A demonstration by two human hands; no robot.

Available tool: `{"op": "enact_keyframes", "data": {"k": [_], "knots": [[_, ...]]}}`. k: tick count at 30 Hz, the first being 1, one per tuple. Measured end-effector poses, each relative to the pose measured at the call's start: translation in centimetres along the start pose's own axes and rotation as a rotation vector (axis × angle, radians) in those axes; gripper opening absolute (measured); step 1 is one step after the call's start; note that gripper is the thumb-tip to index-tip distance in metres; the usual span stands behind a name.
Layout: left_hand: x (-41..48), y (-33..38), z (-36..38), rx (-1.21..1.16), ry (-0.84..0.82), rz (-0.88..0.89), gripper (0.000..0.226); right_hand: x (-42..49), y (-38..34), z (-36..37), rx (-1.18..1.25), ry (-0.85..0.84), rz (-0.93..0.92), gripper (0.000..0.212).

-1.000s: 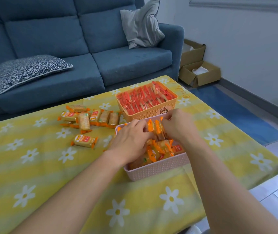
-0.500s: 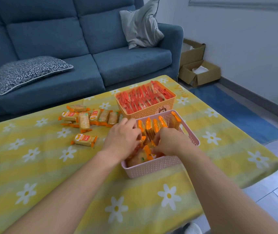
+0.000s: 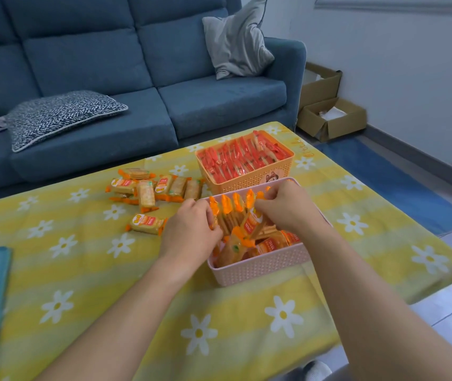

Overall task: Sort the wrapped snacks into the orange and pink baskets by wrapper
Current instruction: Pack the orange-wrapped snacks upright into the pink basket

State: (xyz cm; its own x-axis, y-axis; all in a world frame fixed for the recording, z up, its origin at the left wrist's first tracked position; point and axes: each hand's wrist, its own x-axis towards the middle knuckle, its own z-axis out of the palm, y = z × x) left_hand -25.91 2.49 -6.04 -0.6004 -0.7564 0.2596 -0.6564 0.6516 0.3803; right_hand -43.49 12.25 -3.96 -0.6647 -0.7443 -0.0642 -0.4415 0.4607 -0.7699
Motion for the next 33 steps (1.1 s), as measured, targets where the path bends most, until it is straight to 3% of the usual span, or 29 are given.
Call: {"op": "enact_keyframes", "data": {"k": [6,10,13,21,27,31,33], "knots": [[0.6,0.3,0.5,0.036,-0.088,-0.115,0.024,-0.4,-1.3,-0.3,0.136,0.155,-0.069,0.024],[0.2,-0.1,1.0,0.092,-0.060,-0.117,0.030,-1.0,-2.3,0.0,0.137,0.026,-0.201,0.005],[-0.1,-0.4,1.2,0.081,-0.028,-0.110,0.034,-0.8,-2.0,0.7,0.025,-0.072,-0.261,0.013],[-0.5,-0.6,1.7,-0.028,0.064,-0.153,0.033,0.1,-1.0,1.1,-0.084,-0.052,-0.336,0.036],[-0.9,-0.9,2.2,-0.115,0.049,-0.190,0.034,-0.1,-0.8,3.1,-0.225,-0.143,-0.345,0.044],[-0.9,-1.5,2.3,-0.241,0.113,-0.038,0.013,-0.3,-0.8,4.5,-0.237,-0.121,-0.321,0.042],[-1.0,-1.7,2.3,-0.233,0.061,0.090,0.027,-0.3,-0.7,5.0,-0.214,-0.097,-0.335,0.042]]}}
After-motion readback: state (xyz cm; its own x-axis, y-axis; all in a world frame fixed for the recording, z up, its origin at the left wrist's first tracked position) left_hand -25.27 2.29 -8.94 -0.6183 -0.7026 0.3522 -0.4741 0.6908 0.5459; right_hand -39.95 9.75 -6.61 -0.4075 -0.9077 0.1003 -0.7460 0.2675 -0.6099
